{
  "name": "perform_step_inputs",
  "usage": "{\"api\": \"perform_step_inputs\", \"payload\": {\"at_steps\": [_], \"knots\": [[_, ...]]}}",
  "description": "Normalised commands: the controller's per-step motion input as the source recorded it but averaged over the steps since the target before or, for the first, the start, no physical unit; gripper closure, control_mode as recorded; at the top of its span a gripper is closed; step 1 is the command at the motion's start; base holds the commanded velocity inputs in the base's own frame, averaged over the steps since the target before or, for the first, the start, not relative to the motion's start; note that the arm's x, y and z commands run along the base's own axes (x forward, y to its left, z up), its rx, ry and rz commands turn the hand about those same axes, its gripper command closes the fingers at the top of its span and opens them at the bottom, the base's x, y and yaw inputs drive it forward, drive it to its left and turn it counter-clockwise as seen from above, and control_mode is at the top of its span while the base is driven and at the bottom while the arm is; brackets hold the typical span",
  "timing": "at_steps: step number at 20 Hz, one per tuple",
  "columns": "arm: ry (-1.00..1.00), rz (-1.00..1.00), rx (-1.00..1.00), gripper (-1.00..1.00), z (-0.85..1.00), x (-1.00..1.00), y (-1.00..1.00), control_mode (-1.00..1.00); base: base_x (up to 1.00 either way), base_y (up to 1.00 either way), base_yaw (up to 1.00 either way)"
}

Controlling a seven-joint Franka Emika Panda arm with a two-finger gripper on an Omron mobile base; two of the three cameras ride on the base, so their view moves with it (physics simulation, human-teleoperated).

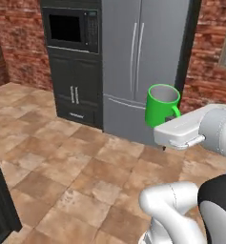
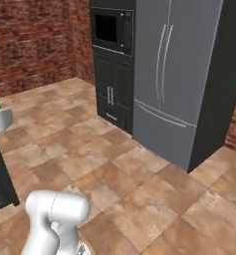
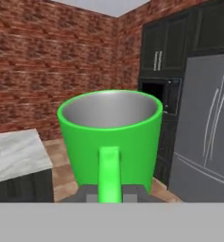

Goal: Open the cabinet directly in front. Then move the beer and the mug to the dining counter with the jar on it.

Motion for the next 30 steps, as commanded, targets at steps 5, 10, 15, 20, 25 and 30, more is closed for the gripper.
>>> {"api": "perform_step_inputs", "payload": {"at_steps": [5,10,15,20,25,30], "knots": [[0.00,0.00,0.00,1.00,0.00,0.00,0.00,1.00,0.00,0.05,0.99],[0.00,0.00,0.00,1.00,0.00,0.00,0.00,1.00,0.00,0.03,0.98],[0.00,0.00,0.00,1.00,0.00,0.00,0.00,1.00,0.03,0.00,0.89],[0.00,0.00,0.00,1.00,0.00,0.00,0.00,1.00,0.15,0.00,0.53],[0.00,0.00,0.00,1.00,0.00,0.00,0.00,1.00,0.07,0.00,0.24],[0.00,0.00,0.00,1.00,0.00,0.00,0.00,1.00,0.30,0.00,-0.01]]}}
